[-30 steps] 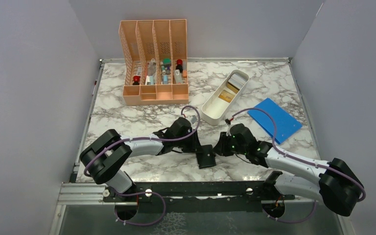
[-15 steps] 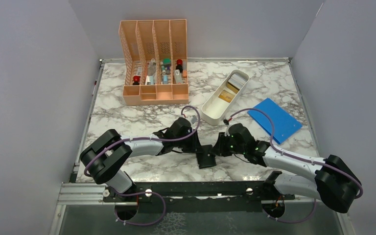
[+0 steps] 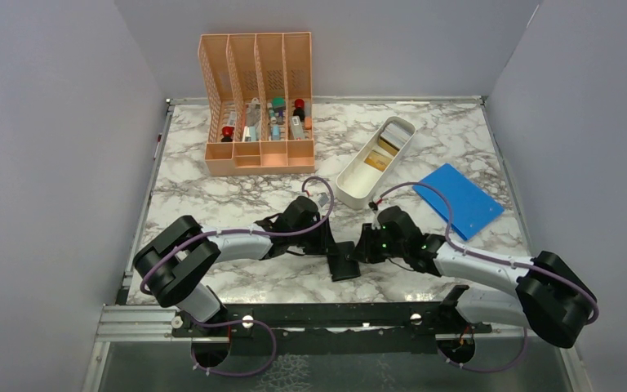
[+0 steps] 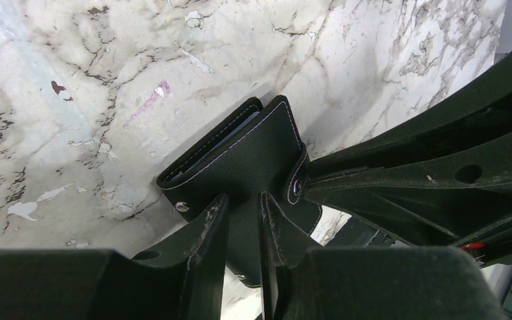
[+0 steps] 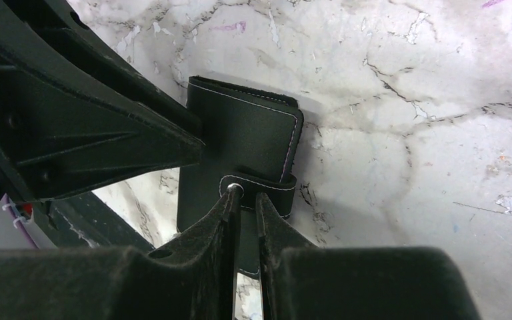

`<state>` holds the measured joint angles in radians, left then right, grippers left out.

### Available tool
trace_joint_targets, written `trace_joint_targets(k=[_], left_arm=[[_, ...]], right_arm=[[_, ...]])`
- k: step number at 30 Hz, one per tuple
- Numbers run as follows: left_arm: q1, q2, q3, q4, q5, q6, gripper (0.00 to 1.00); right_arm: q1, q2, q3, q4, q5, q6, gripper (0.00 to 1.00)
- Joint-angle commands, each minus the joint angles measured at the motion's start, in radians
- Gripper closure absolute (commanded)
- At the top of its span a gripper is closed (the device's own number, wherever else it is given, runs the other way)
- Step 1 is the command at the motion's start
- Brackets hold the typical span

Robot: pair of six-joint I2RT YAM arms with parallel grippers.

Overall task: Put the credit cards into the card holder
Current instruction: Close the card holder at the center of the board.

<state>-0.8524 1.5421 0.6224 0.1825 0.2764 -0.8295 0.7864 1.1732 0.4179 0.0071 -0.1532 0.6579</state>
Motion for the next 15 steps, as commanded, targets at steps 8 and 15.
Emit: trace_joint_targets(k=[8,15], left_arm=[[-0.005,0.025,-0.013,0.008,0.0,0.004,0.75],[-0.007,0.023,-0.013,0.011,-0.002,0.001,0.75]], right_arm=[[0.004,0.04,0.039,0.006,-0.04,-0.027,0.81],[0.004,0.063,0.058,-0.002,-0.062,-0.049,0.81]])
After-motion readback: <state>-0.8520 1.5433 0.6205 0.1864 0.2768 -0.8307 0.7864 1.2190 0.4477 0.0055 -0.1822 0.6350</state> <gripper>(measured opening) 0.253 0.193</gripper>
